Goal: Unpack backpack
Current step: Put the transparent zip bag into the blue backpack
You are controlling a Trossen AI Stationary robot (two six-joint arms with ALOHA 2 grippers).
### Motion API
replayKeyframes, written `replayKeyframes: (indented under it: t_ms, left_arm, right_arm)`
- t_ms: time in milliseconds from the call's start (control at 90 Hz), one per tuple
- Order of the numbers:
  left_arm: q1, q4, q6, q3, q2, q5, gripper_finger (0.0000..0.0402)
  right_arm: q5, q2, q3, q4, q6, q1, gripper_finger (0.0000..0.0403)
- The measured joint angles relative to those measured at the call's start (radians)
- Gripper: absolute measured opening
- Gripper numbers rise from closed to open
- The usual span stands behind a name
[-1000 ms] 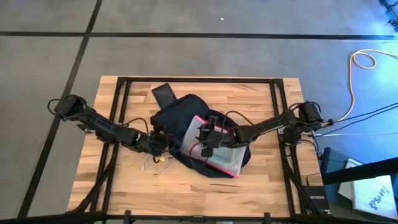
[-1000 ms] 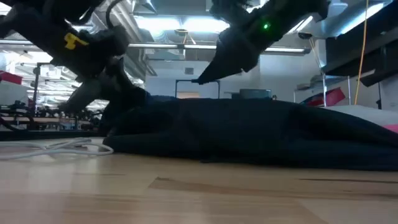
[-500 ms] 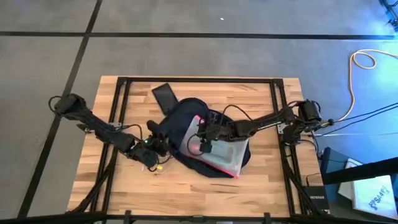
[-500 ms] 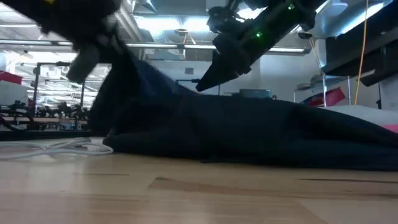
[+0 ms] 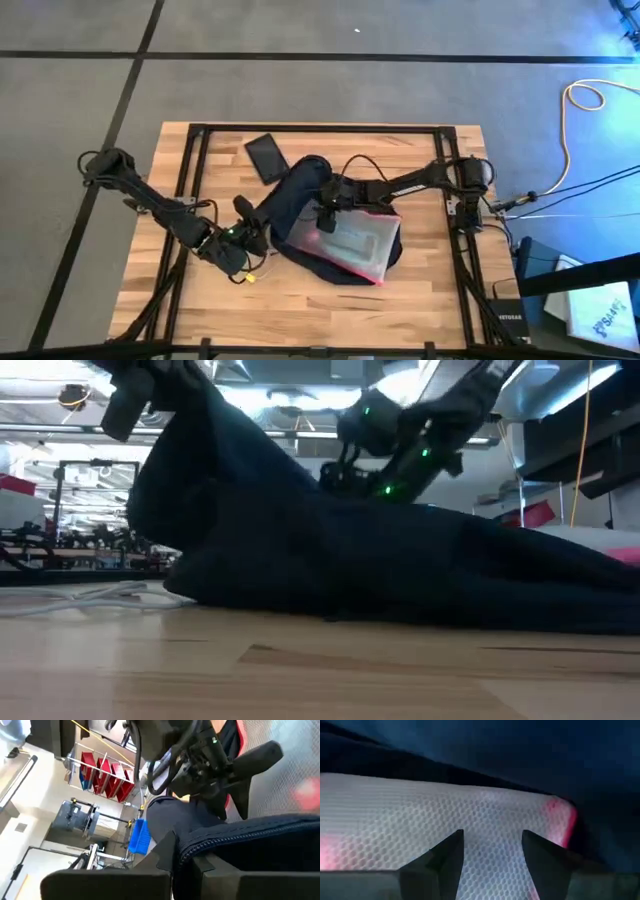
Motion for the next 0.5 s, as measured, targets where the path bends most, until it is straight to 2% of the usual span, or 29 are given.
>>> replayKeyframes:
  t_ms: [189,311,400,500]
  left_arm:
    - [0.001,-0.049,-0.058,0.0,0.0,-0.001,0.0]
    - [0.001,-0.097,-0.103,0.0,0.0,0.0,0.0]
    - [0.002,-0.165,-0.141,0.0,0.0,0.01,0.0]
    - [0.026,-0.234,-0.209,-0.004,0.0,0.077,0.0004]
  right_arm:
    - [0.0,0.021,0.0,0.111,0.018,-0.022,0.0181]
    - [-0.024,-0.034,0.0,0.156,-0.039,0.013,0.0181]
    - [-0.032,-0.115,0.0,0.102,-0.09,0.054,0.0181]
    - [-0.02,-0.204,0.001,-0.047,-0.112,0.115,0.0181]
